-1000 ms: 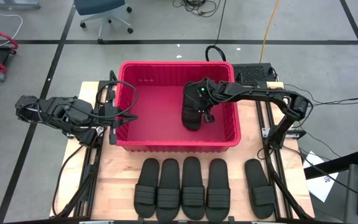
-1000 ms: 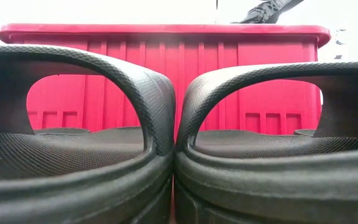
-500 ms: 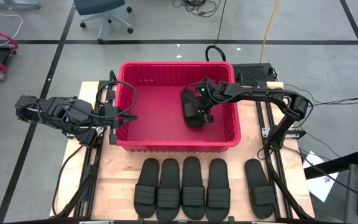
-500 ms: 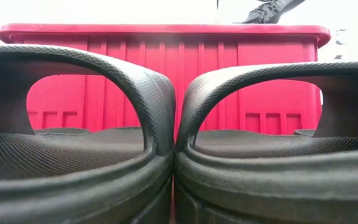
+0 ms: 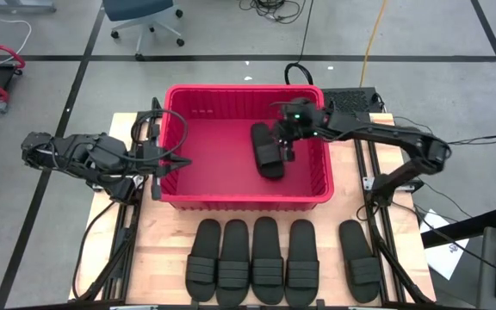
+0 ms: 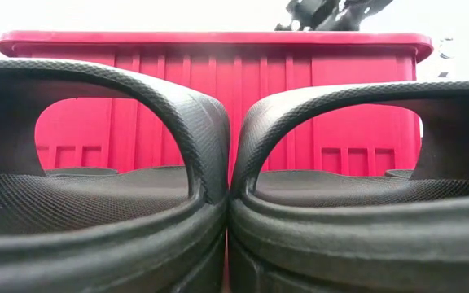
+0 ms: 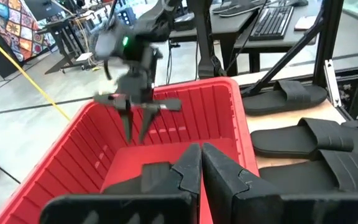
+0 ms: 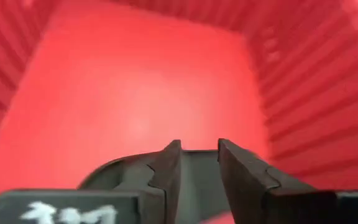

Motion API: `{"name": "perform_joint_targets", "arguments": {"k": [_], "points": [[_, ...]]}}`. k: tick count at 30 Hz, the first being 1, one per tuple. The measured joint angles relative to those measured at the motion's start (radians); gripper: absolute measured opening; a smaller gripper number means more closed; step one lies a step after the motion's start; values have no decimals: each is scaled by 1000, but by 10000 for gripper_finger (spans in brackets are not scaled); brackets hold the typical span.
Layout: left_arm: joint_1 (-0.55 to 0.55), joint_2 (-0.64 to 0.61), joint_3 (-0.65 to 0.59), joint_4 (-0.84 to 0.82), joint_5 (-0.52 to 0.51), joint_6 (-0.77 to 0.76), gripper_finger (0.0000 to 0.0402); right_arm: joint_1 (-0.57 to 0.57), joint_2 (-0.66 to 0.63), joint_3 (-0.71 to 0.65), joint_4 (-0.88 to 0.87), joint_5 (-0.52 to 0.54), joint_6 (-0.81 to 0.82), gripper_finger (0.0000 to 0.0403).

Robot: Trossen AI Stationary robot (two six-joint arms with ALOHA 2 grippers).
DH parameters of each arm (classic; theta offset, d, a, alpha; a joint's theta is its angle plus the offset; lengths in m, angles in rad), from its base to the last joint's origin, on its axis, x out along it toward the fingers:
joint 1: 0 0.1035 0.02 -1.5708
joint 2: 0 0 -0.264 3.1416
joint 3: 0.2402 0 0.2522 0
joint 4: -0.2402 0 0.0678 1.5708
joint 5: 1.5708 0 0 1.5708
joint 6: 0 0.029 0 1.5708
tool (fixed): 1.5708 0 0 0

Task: Pick and place slides into bin
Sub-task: Put the black slide into the red bin

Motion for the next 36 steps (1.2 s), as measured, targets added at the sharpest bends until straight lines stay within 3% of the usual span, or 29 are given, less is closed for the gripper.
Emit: {"name": "perform_joint_targets", "arguments": {"k": [7,12,19,30,36], "points": [[0,0,0,38,0,0,19,141,-193,0,-79,254,-31,8],[0,0,0,35,0,15,19,309,-287,0,-214,474,14,3],[0,0,0,32,0,69,19,620,-344,0,-430,667,281,1],[0,0,0,31,0,72,19,1064,-343,0,-524,663,768,0],[0,0,0,31,0,72,19,1224,-300,1,-622,546,1163,0]]}}
